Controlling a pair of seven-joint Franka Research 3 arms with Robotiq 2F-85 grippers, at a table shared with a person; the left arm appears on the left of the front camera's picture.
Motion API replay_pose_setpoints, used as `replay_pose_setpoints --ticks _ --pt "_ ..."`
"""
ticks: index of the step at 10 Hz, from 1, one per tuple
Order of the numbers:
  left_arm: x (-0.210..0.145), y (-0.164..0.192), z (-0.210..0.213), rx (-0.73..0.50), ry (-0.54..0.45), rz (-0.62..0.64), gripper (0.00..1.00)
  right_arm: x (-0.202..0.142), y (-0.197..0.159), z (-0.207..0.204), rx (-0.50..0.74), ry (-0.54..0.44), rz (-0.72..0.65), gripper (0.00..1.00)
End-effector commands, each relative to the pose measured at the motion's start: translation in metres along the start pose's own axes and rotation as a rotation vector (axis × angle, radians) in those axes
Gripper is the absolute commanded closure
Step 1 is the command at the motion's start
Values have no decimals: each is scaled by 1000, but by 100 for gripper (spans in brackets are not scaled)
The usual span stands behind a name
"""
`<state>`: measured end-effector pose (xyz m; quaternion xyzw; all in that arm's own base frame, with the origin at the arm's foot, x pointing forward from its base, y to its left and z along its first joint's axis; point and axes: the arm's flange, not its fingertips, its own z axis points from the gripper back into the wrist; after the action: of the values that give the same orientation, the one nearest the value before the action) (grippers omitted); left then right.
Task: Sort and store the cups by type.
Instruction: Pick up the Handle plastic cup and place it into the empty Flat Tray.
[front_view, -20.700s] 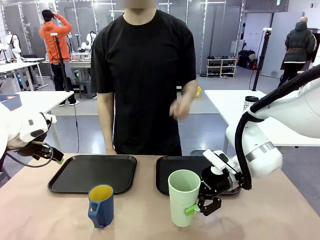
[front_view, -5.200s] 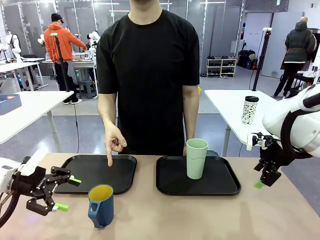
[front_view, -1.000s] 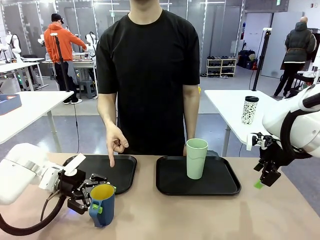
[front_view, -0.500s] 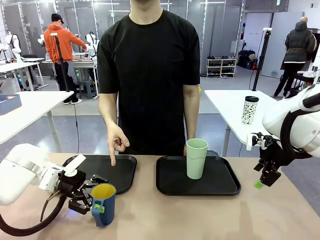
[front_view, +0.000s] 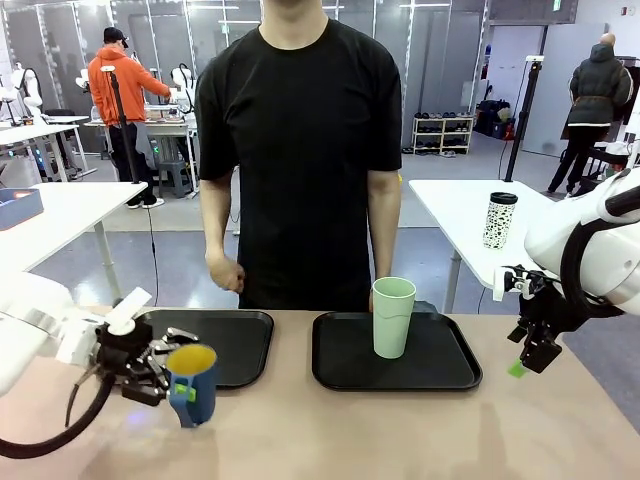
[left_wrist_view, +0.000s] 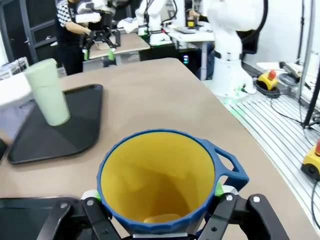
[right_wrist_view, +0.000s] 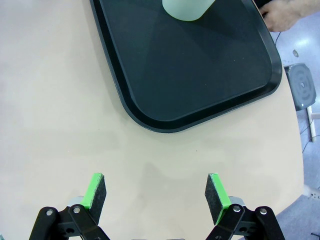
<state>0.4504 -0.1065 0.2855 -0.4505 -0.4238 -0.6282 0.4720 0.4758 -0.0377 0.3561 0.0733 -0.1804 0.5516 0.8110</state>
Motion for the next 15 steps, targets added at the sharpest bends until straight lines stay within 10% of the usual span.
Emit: replay_pose_setpoints --ticks 1,7,15 --pt "9 -21 21 83 -42 -87 42 -1 0 0 -1 3 0 0" --pt "45 42 74 307 1 -159 42 -1 0 0 -1 3 0 0" --pt "-5 98 92 393 -38 -93 42 -1 0 0 -1 3 0 0"
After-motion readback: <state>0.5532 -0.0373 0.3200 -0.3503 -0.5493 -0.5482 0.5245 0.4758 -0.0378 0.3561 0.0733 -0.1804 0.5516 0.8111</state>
